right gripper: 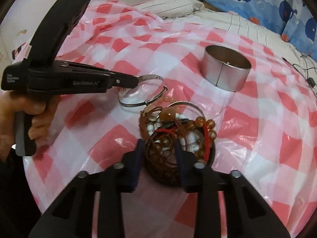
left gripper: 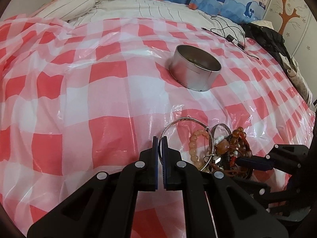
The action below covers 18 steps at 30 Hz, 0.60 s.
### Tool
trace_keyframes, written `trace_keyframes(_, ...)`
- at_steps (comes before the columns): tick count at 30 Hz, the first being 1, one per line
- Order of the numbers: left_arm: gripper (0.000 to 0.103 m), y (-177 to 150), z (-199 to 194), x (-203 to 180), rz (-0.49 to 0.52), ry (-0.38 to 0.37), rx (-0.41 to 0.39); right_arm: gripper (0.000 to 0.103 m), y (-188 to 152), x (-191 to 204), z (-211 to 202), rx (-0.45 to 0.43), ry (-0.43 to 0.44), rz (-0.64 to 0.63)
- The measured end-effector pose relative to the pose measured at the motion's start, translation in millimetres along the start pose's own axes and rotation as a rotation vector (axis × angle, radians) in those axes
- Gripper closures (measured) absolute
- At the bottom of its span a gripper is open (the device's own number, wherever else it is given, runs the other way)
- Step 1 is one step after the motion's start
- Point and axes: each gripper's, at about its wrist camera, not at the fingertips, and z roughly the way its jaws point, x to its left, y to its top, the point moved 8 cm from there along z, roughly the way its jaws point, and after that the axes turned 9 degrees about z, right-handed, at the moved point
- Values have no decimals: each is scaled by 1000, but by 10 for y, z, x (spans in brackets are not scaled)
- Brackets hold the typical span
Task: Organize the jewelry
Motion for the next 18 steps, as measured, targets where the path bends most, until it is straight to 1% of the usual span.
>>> trace_keyframes(1, 100, -1, 2, -4, 1, 0, 1, 92, 13, -12, -24, -9, 19, 14)
trace_keyframes(2, 100, -1, 2, -6, 1, -1, 1, 95, 29, -25, -40, -11, 44, 35)
trace_keyframes(4, 100, 1, 2, -7, 1, -1, 1, 95, 74, -81, -92, -28, 95, 96)
trace_keyframes(8, 100, -3, 11, -8, 3, -2, 3, 95, 193, -204, -227, -62, 227, 229)
trace_keyframes(9, 100, -2, 6, -6, 2, -2, 2, 95, 208, -219, -245, -66, 244, 249)
trace_keyframes(11, 100, -13, 7, -12, 4, -1, 7, 95, 223, -255, -258, -63, 255, 270)
trace_keyframes(16, 100, -20, 9, -23, 8, 0, 9, 95, 212, -220, -247, -49, 229, 241)
trace_keyframes(18, 100, -21, 13, -21, 7, 0, 11, 95, 172, -189, -223, -26, 204, 206)
